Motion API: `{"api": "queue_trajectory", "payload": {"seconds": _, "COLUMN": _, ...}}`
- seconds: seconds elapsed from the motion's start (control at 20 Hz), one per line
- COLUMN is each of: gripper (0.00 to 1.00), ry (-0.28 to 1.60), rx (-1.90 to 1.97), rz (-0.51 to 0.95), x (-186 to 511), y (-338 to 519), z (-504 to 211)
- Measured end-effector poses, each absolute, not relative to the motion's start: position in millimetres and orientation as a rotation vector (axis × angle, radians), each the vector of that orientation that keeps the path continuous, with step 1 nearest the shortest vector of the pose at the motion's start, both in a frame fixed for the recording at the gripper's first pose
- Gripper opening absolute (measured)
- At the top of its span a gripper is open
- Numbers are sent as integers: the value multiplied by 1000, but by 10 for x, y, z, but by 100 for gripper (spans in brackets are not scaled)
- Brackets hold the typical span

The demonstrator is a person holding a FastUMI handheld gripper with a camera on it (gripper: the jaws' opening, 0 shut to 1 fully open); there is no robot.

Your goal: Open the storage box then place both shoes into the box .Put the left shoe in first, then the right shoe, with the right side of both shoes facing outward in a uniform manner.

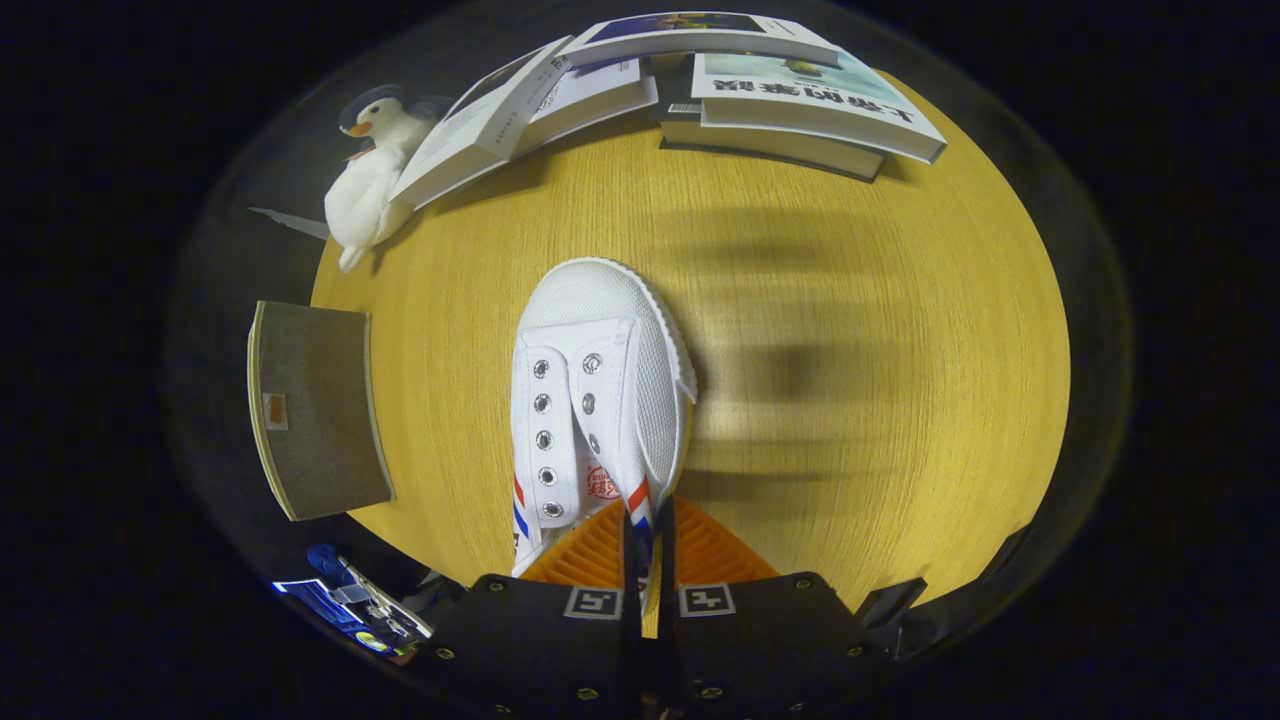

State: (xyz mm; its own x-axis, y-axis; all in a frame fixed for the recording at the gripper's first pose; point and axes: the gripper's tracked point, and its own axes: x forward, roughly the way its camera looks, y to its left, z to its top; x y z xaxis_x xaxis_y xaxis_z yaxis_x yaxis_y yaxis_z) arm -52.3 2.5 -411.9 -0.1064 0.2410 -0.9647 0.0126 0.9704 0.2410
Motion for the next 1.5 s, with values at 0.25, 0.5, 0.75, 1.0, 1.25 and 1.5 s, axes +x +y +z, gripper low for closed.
{"api": "queue_trajectory", "payload": {"seconds": 0.25, "gripper": 6, "ry": 1616, "rx": 174, "rz": 254, "x": -404, "y": 312, "z": -3583}}
{"api": "queue_trajectory", "payload": {"seconds": 0.5, "gripper": 6, "ry": 1578, "rx": 162, "rz": 314, "x": -291, "y": 736, "z": -3114}}
{"api": "queue_trajectory", "payload": {"seconds": 0.75, "gripper": 6, "ry": 1548, "rx": 110, "rz": 376, "x": -205, "y": 1194, "z": -2845}}
{"api": "queue_trajectory", "payload": {"seconds": 1.0, "gripper": 6, "ry": 1544, "rx": 73, "rz": 447, "x": -229, "y": 1703, "z": -2713}}
{"api": "queue_trajectory", "payload": {"seconds": 1.25, "gripper": 6, "ry": 1544, "rx": 32, "rz": 522, "x": -255, "y": 2173, "z": -2610}}
{"api": "queue_trajectory", "payload": {"seconds": 1.5, "gripper": 6, "ry": 1535, "rx": -3, "rz": 580, "x": -229, "y": 2633, "z": -2487}}
